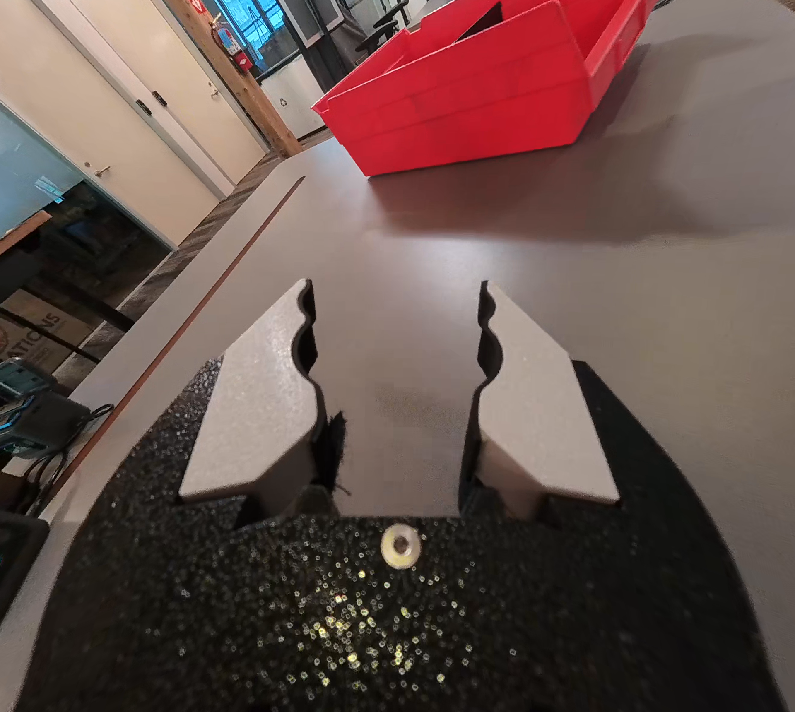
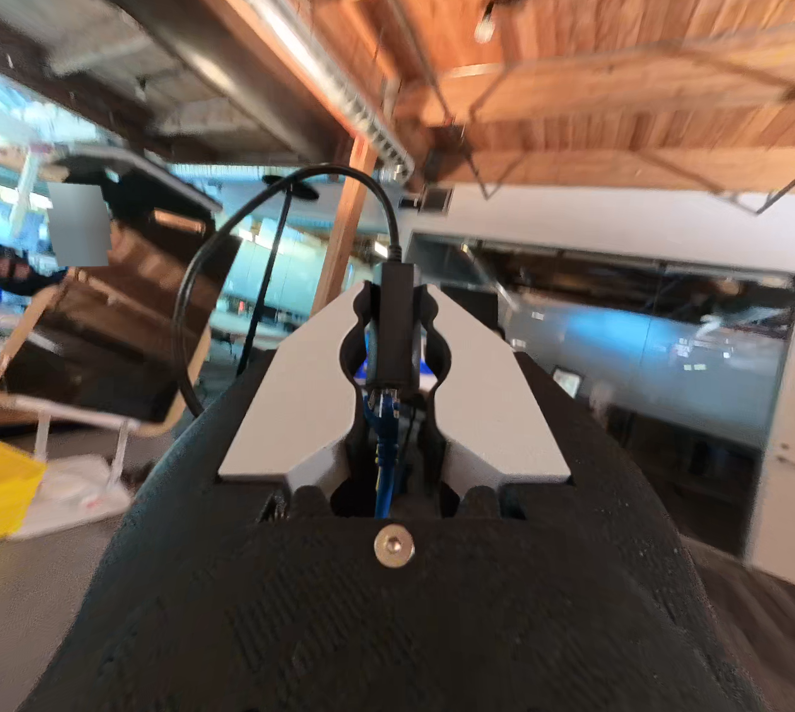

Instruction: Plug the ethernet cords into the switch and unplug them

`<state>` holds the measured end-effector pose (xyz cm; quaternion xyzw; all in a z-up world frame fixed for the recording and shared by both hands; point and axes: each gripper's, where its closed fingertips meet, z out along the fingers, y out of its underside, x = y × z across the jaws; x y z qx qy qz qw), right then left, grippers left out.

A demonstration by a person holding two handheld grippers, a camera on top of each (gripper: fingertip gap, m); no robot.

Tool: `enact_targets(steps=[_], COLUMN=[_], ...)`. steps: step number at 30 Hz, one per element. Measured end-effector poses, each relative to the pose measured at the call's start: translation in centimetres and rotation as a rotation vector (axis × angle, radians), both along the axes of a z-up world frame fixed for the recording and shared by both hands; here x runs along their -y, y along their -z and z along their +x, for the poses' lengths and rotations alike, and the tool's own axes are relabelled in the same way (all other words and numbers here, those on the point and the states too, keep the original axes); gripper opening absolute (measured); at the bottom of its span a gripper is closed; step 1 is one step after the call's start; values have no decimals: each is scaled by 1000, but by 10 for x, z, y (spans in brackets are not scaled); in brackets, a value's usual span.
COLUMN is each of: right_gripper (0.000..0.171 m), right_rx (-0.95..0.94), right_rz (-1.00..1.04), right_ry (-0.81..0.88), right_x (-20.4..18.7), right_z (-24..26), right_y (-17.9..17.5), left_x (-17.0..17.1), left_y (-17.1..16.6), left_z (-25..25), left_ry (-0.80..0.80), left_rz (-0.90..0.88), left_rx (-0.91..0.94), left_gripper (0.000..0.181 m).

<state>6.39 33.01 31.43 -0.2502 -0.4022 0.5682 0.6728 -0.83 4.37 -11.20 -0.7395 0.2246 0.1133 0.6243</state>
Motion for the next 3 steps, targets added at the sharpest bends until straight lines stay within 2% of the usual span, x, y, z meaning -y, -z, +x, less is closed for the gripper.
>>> enact_targets(steps=[3], right_gripper=[20], right_rx=[-176], right_rz=[-74], right_ry=[-33], right_x=[-21], right_z=[16], right_y=[8], left_x=[0], left_y=[2], left_z=[-1], left_ry=[-2], left_rz=[-7], left_rx=[2], left_gripper=[75])
